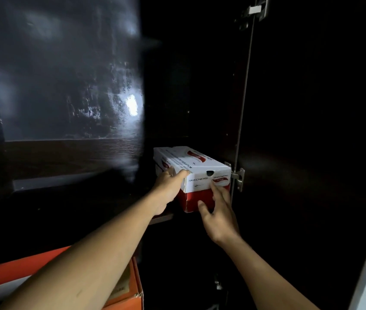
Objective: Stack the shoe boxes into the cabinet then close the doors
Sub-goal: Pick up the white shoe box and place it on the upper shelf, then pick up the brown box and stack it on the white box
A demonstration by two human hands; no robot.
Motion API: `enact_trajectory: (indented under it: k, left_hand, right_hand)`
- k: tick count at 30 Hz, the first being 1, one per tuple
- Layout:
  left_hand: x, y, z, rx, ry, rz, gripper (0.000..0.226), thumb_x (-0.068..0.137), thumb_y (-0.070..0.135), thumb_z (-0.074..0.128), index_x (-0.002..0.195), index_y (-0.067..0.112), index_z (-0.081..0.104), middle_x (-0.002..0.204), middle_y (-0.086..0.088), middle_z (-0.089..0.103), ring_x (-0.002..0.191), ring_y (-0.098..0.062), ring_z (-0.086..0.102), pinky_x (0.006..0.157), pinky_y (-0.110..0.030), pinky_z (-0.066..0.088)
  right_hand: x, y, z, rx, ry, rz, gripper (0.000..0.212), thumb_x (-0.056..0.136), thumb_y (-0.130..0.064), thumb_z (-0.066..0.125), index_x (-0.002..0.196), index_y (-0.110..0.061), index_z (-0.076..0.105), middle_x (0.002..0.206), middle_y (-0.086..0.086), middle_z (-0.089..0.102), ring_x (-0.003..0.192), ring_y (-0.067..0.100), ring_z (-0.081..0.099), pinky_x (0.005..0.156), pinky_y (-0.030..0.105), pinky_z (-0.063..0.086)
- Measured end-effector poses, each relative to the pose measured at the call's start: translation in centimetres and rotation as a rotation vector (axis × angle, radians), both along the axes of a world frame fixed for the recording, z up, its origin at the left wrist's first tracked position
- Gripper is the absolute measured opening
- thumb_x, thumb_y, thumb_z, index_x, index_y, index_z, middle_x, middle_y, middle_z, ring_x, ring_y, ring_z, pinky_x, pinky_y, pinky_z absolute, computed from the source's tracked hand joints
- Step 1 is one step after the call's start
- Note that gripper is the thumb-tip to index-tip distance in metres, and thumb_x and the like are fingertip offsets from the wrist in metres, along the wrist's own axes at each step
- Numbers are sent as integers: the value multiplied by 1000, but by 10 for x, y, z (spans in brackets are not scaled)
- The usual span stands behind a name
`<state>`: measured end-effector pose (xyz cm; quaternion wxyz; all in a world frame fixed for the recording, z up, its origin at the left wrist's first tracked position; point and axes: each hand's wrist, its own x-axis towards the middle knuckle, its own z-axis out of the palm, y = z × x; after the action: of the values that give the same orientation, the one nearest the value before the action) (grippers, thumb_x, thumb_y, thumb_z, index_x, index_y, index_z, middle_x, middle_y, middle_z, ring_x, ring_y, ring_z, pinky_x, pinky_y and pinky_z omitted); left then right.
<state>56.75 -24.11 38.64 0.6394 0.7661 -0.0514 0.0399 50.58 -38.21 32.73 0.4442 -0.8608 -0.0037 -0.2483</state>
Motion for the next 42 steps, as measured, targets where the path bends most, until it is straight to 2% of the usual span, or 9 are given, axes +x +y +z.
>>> enact_trajectory:
  k: [4,8,15,19,25,29,33,37,42]
  left_hand:
    - [-3,-7,-2,-15,-19,27,52,72,55,58,108,18,63,110,-5,67,100,-19,61,97,-49,49]
    - [-3,-5,-4,-32,-34,58,68,64,60,59,110,9,62,102,-6,67,92,-22,60,95,-51,50]
    - [-2,-3,-8,31,-20,44,54,87,60,58,107,10,60,116,-4,64,100,-17,57,99,-44,48]
    - [-30,1,-24,137,-127,132,57,91,51,60,138,19,53,138,-6,56,121,-24,57,100,-32,44]
    - [-94,21,-83,357,-502,165,35,87,24,72,119,10,66,114,-8,65,90,-20,66,82,-23,48]
    - [-123,36,-161,559,-302,6,39,87,29,71,123,15,63,108,-1,65,92,-17,63,83,-28,49]
    - [-143,49,-243,798,-62,-248,53,85,30,74,132,13,57,123,-9,63,114,-29,61,92,-33,50]
    - [-145,50,-310,1031,73,-426,74,83,45,73,145,16,44,147,-6,49,134,-23,47,110,-31,38]
    - [-116,41,-366,1189,190,-591,117,64,45,86,157,18,19,160,-9,23,146,-26,26,118,-34,27]
  right_hand:
    - [1,-4,2,-19,33,31,72,97,-30,57,156,-35,16,157,-17,16,138,10,38,109,25,34]
    - [3,-3,4,-7,33,64,74,97,-29,58,157,-33,15,159,-16,13,141,11,35,114,26,32]
    - [-4,-5,9,19,94,93,74,98,-29,56,158,-30,13,161,-17,10,144,12,31,118,29,29]
    - [-23,-6,3,51,65,50,66,98,-24,56,156,-20,24,160,-2,19,143,21,34,118,40,33]
    - [-85,-7,-51,111,107,-41,60,97,-28,58,150,-16,36,149,10,39,132,27,49,110,46,43]
    - [-141,1,-126,139,218,-48,63,92,-35,57,147,-10,39,141,14,49,129,27,53,108,45,45]
    - [-199,1,-207,141,375,-79,62,94,-25,62,150,-12,37,143,9,43,133,24,46,111,28,36]
    - [-236,-1,-275,124,589,-177,71,87,-35,67,149,-17,37,140,7,43,129,27,49,106,34,42]
    - [-241,1,-324,90,726,-231,98,64,-60,72,144,-12,41,128,11,44,119,32,51,100,39,46]
